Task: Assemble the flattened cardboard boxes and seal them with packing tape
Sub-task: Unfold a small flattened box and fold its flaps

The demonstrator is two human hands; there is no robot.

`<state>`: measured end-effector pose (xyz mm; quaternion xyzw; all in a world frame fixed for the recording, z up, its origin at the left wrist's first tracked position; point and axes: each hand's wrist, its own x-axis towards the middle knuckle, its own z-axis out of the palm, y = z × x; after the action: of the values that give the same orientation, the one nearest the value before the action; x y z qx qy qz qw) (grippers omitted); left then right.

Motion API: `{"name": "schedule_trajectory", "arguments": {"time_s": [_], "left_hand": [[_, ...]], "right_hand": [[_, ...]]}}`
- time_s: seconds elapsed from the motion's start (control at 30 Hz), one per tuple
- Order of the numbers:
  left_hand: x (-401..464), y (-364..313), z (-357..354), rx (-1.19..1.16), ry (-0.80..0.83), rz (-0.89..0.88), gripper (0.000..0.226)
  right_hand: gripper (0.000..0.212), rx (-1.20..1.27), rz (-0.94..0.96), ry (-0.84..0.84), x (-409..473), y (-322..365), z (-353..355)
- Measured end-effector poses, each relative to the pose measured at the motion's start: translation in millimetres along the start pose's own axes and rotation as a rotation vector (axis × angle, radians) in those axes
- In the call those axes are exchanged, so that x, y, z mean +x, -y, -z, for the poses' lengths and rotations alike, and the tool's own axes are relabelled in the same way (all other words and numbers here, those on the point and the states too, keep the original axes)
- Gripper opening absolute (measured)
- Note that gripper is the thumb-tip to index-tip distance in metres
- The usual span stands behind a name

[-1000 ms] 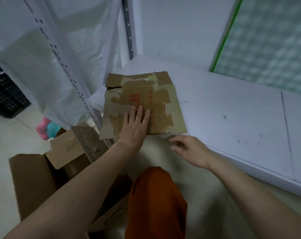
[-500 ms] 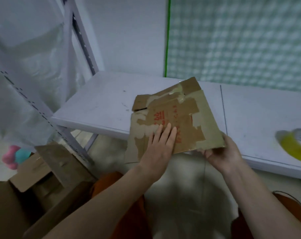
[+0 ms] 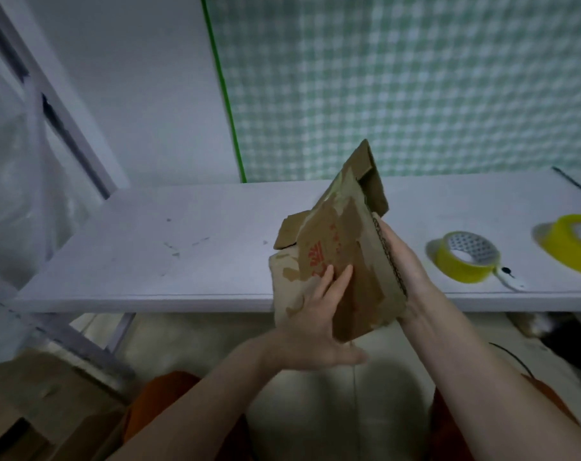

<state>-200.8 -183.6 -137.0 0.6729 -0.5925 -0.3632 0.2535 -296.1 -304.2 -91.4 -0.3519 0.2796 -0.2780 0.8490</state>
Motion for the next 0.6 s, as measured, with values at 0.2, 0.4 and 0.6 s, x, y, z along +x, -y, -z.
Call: {"name": "schedule_trajectory", "arguments": {"time_s": [0.2,0.4,0.6], "left_hand": [[16.2,-32.9,38.4,-0.538,-0.19,0.09,0.093],[30.7,-55.8,56.9,-0.668,-0.299,0.245,0.081],[27.9,-64.0,88.1,-0.806,-0.239,0.357,0.057]], "right_hand": [[0.035,-0.115,0.037,0.067,-2.3,-7.9,-12.0],[0.045,-0.281,0.098,0.107,1.5,-17.0,-28.5],[0.035,-0.445,0.162,0.149,-1.3,-7.0,-28.2]]}}
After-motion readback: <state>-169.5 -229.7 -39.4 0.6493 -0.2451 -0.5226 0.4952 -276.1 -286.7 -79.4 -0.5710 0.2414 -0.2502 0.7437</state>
